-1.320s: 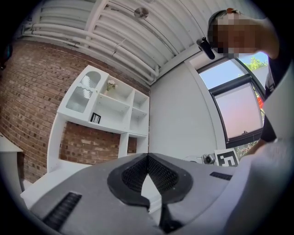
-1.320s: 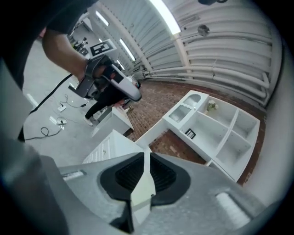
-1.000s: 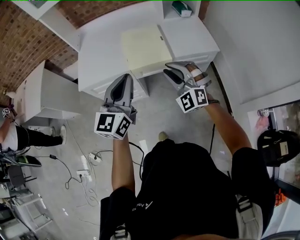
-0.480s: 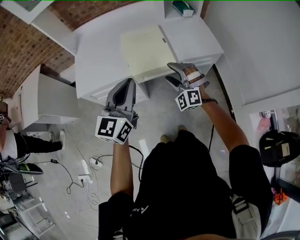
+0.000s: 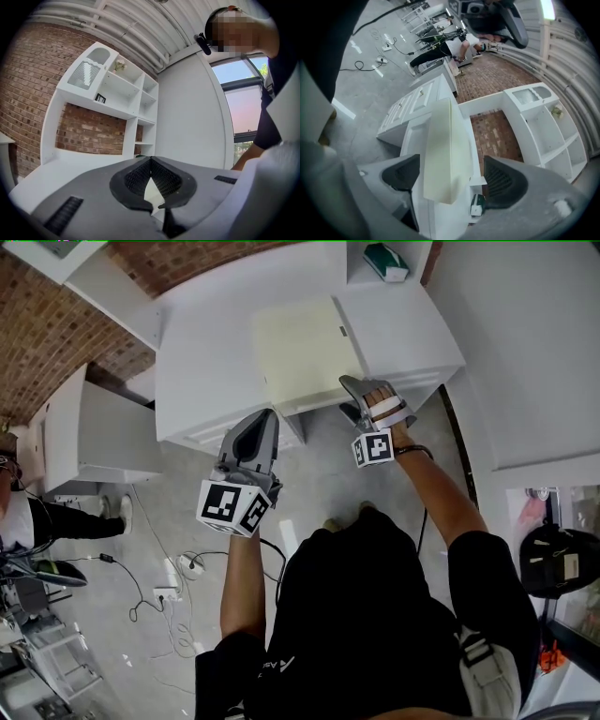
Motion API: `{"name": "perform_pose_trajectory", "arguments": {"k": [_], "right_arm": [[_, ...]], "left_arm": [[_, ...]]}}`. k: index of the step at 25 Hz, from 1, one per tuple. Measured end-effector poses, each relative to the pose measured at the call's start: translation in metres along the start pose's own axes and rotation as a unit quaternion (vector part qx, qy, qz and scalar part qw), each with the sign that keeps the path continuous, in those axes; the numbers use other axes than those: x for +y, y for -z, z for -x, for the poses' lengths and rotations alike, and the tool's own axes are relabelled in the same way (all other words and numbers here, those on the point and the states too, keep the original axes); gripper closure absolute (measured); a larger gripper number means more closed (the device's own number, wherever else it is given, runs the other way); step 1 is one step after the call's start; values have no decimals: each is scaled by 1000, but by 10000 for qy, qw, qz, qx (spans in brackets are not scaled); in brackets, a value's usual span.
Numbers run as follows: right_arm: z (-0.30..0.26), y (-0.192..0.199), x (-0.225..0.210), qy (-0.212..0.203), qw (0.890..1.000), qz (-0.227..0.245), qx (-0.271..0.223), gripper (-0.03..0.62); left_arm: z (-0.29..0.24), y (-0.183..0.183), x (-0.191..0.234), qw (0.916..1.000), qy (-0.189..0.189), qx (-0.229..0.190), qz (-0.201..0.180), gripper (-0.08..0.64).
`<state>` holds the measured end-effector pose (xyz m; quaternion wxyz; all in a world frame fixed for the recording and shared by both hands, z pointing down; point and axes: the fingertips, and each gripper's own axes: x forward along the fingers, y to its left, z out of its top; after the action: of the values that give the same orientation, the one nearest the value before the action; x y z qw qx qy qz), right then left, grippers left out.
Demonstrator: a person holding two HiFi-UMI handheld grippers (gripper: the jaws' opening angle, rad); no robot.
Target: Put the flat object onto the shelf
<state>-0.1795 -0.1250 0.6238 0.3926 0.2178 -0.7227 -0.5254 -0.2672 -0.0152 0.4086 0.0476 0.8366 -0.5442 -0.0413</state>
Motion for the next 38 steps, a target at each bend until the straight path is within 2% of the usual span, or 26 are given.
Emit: {"name": "perform_pose_trajectory", "arguments": {"k": [6,18,22,32,38], "right_arm": [[-30,8,14,51,9992,384,-5,169],[-62,18,21,256,9991,324,132,167],[-63,16,17,331,9986,390,100,262],[-48,6,-9,377,9987,317,-121,304],[-36,10,-35,767,9958,491,-67,308]], "left_arm": [[-20,6,13,10000,-46,4,-46,561],[-31,23,29,9998,-127,50,-126,561],[-32,22,33,9998,-125,49,-126,561],[-33,21,35,9999,-103,8,-116,561],[-34,10,39,9997,-121,-105,-166,561]]}}
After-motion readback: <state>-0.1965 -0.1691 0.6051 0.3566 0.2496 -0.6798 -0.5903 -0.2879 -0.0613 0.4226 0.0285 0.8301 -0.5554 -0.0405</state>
